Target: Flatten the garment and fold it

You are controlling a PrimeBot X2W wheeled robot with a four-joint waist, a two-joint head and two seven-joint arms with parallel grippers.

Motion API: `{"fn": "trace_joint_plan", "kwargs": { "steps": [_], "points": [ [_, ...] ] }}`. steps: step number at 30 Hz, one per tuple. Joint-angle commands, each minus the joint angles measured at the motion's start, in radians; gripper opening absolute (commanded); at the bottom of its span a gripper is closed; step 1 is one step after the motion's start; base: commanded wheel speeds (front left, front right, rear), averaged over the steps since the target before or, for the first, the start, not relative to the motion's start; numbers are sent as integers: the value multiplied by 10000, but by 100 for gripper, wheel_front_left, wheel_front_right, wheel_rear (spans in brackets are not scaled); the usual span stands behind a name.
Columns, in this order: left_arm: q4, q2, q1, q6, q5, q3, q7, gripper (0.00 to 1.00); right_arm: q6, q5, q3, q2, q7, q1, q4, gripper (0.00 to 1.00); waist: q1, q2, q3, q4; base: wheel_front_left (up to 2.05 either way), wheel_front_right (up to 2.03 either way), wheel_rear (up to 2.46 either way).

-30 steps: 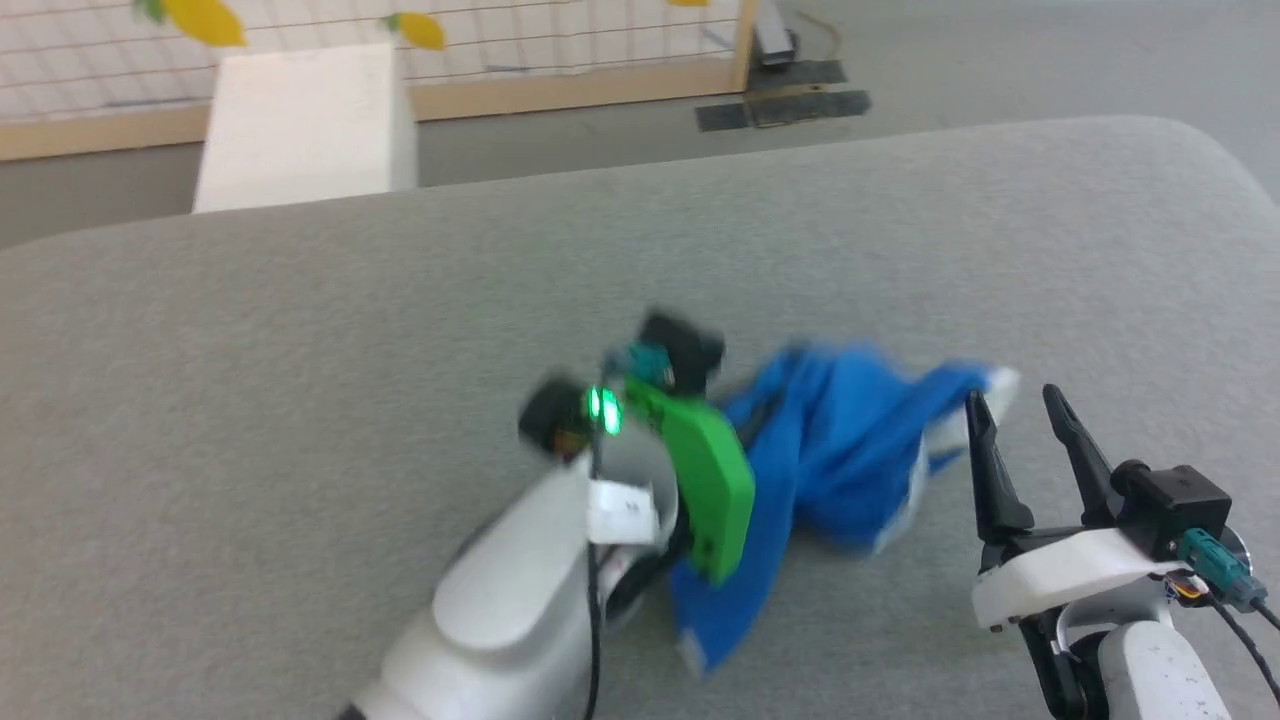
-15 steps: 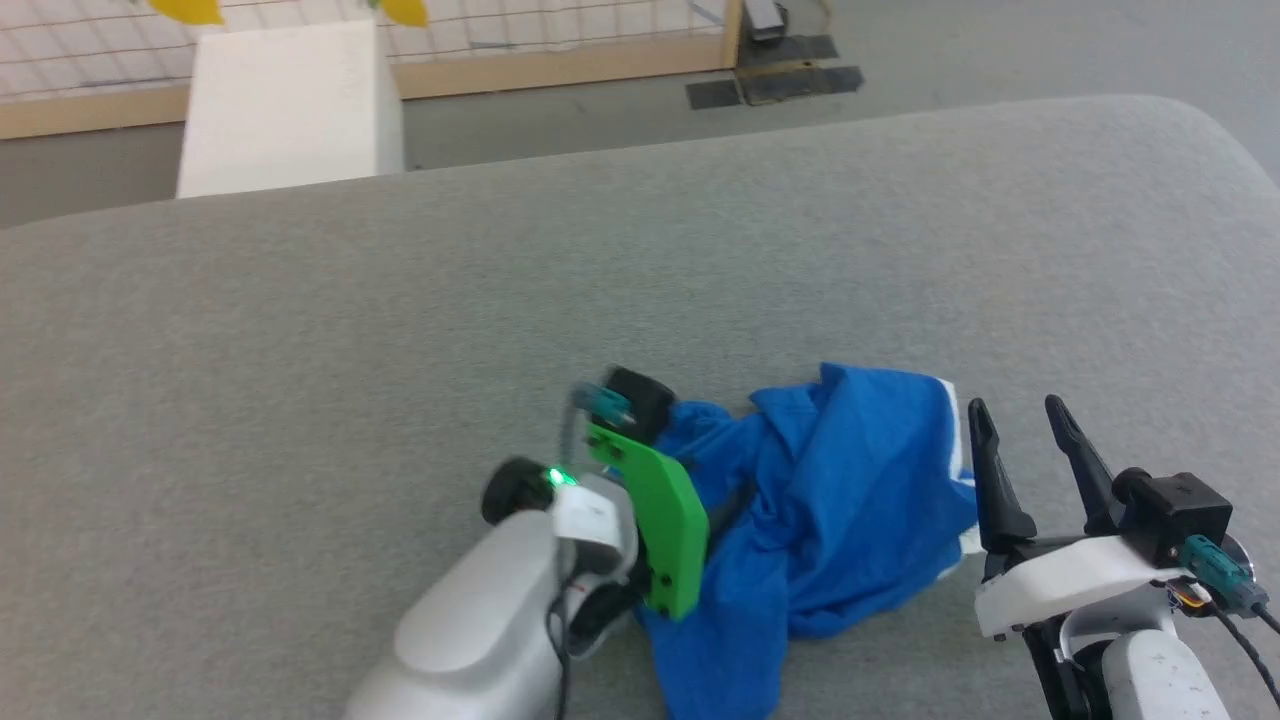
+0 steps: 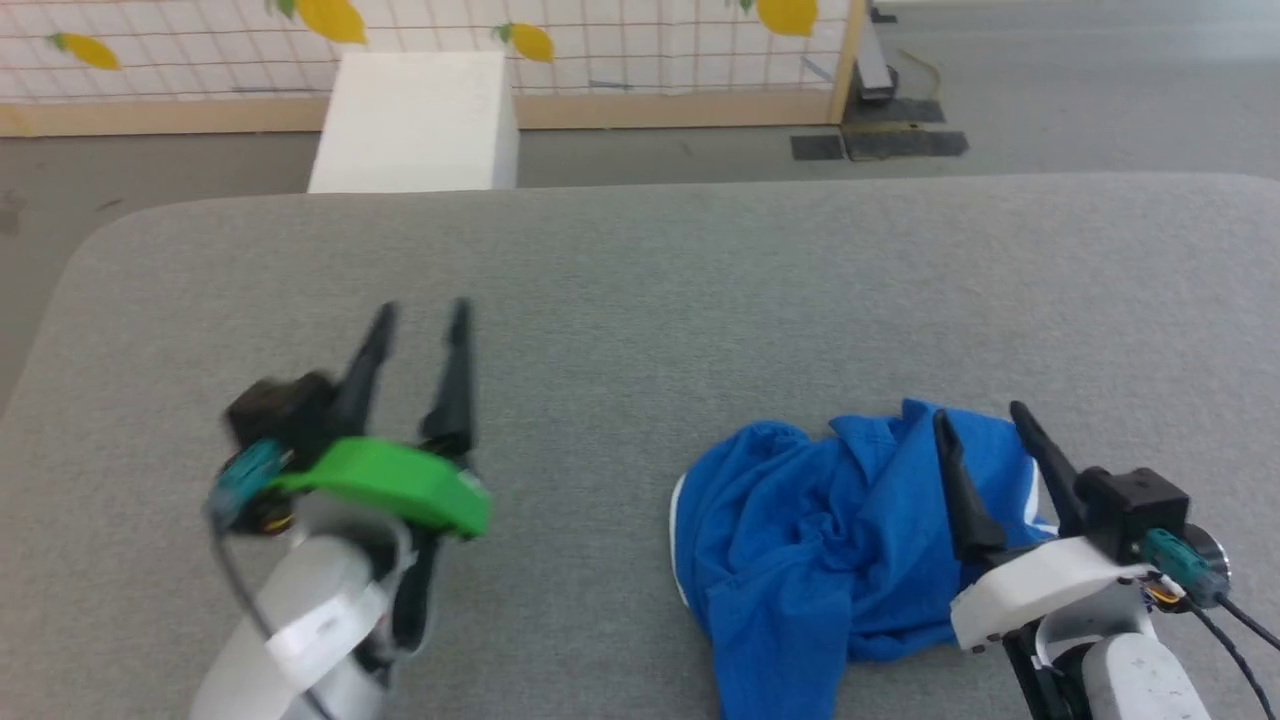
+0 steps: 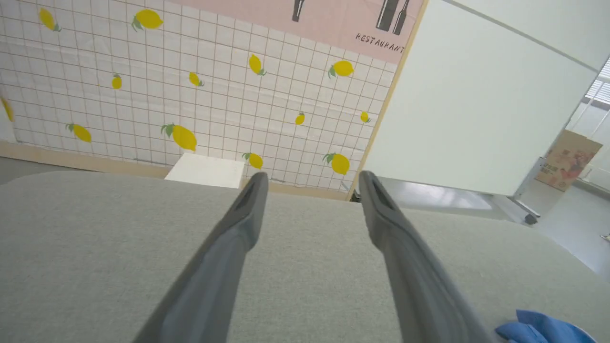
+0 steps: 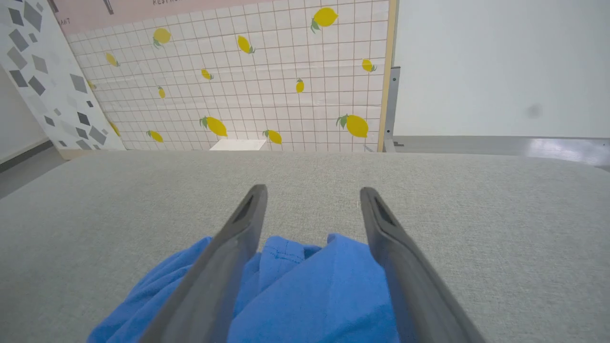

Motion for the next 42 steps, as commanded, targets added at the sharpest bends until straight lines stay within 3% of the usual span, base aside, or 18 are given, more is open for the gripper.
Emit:
{"fn": "trace_joint_plan", "kwargs": {
  "steps": [1, 4, 7, 16, 17, 19, 22, 28, 36, 39, 42],
  "points": [
    [-236, 185, 495, 178, 298, 264, -110, 100, -17, -73, 130, -3, 265, 111, -62, 100, 1, 0, -57, 212, 0, 0, 0],
    [-738, 375, 1209, 385, 759, 808, -164, 100, -17, -210, 299, -3, 1029, 85, -87, 100, 1, 0, 36, 358, 0, 0, 0],
    [-1300, 205, 1921, 419, 1152, 1457, -170, 100, -17, -406, 339, -3, 2153, 18, -86, 100, 1, 0, 157, 529, 0, 0, 0],
    [-1549, -728, 2461, -251, 1913, 2563, -174, 100, -17, -1323, -139, -3, 6349, -480, 367, 100, 1, 0, 527, 1118, 0, 0, 0],
    [-1515, -836, 2454, -351, 1981, 2651, -174, 100, -17, -1329, -83, -3, 6672, -533, 340, 79, 1, 0, 551, 1167, 0, 0, 0],
    [-1469, -1024, 2471, -498, 2120, 2734, -174, 100, -17, -1412, 45, -3, 6953, -641, 188, 0, 1, 0, 568, 1244, 0, 0, 0],
    [-1415, -1213, 2490, -685, 2261, 2783, -175, 100, -17, -1420, 203, -3, 6895, -826, -102, 0, 1, 0, 592, 1318, 0, 0, 0],
    [-1213, -1424, 2356, -1042, 2425, 3060, -175, 100, -17, -901, 889, -3, 5745, -1705, -729, 0, 1, 0, 591, 1360, 0, 0, 0],
    [-1117, -1619, 2312, -1297, 2690, 3261, -175, 100, -17, 1518, 2477, -3, 4000, -3249, -1470, 0, 1, 0, 545, 1299, 0, 0, 0],
    [-1104, -1672, 2289, -1374, 2768, 3282, -175, 100, -17, 1675, 2394, -3, 3847, -3388, -1367, 0, 1, 0, 557, 1323, 0, 0, 0],
    [-1092, -1727, 2253, -1425, 2845, 3287, -175, 100, -17, 1153, 1546, -3, 3800, -3254, -901, 0, 1, 0, 584, 1364, 0, 0, 0]
  ]
}}
